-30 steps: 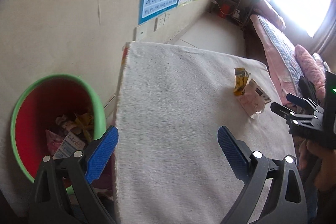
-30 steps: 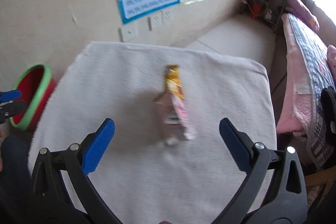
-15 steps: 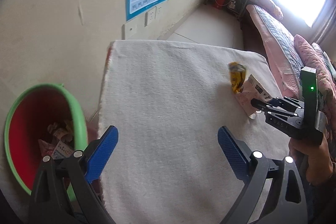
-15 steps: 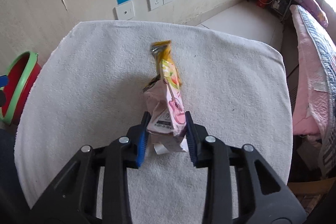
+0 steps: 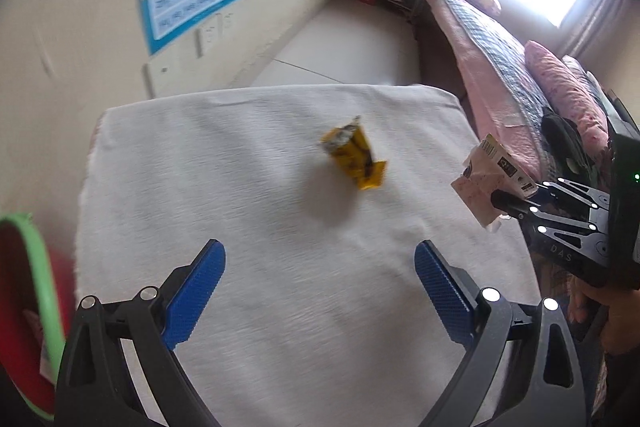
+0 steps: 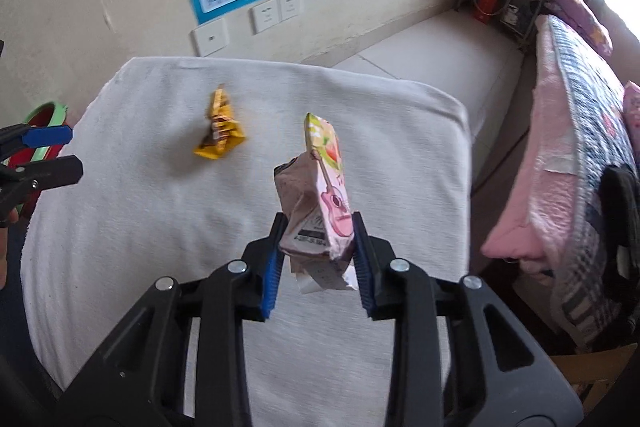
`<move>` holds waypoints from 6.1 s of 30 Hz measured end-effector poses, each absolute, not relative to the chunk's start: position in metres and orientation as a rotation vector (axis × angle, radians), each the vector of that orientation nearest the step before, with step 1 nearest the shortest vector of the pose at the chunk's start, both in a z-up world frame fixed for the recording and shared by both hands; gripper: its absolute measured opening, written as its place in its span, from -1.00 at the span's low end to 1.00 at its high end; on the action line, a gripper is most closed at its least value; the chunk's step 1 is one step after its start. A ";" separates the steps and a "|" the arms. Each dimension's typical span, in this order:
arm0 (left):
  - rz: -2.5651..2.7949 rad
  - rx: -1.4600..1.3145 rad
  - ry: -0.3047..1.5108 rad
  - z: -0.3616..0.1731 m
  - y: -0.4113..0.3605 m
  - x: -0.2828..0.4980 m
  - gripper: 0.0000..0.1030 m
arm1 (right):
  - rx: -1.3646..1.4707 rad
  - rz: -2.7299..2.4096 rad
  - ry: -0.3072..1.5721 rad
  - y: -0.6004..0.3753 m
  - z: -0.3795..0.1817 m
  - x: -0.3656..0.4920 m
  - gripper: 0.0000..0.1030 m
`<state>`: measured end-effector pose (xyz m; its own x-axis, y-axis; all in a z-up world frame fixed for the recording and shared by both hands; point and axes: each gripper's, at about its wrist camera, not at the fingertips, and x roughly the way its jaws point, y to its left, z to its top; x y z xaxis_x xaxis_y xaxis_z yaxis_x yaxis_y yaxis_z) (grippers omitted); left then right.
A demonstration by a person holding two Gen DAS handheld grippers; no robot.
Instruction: Collect trash
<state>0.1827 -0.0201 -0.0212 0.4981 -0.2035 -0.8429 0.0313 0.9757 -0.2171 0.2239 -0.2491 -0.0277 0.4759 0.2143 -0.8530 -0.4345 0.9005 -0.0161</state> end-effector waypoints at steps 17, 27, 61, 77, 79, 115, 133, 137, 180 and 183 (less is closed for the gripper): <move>-0.125 -0.205 1.071 -0.046 -0.056 0.258 0.77 | -0.142 0.377 1.003 -0.273 -0.040 0.235 -0.40; -0.057 -0.233 1.136 -0.077 -0.060 0.288 0.23 | -0.106 0.383 1.005 -0.286 -0.042 0.239 -0.39; -0.141 -0.170 1.078 -0.027 -0.021 0.166 -0.78 | -0.141 0.435 0.976 -0.241 -0.011 0.175 -0.40; -0.048 -0.202 1.028 -0.014 0.029 0.093 -0.78 | -0.171 0.483 0.937 -0.182 0.001 0.130 -0.39; -0.039 -0.203 1.020 -0.012 0.036 0.086 -0.78 | -0.174 0.487 0.932 -0.173 0.003 0.126 -0.39; 0.266 -0.319 0.917 0.015 0.225 0.003 -0.78 | -0.262 0.779 0.866 0.045 0.023 0.091 -0.39; 0.311 -0.361 0.933 0.001 0.282 -0.019 -0.78 | -0.331 0.926 0.887 0.133 0.011 0.087 -0.40; 0.319 -0.375 0.932 -0.001 0.295 -0.024 -0.78 | -0.347 0.949 0.876 0.155 0.012 0.087 -0.40; 0.140 -0.253 0.750 0.045 0.126 0.013 0.84 | -0.213 0.463 0.773 -0.080 0.056 0.105 0.91; 0.118 -0.204 0.740 0.046 0.093 0.017 0.84 | -0.186 0.387 0.771 -0.120 0.053 0.098 0.91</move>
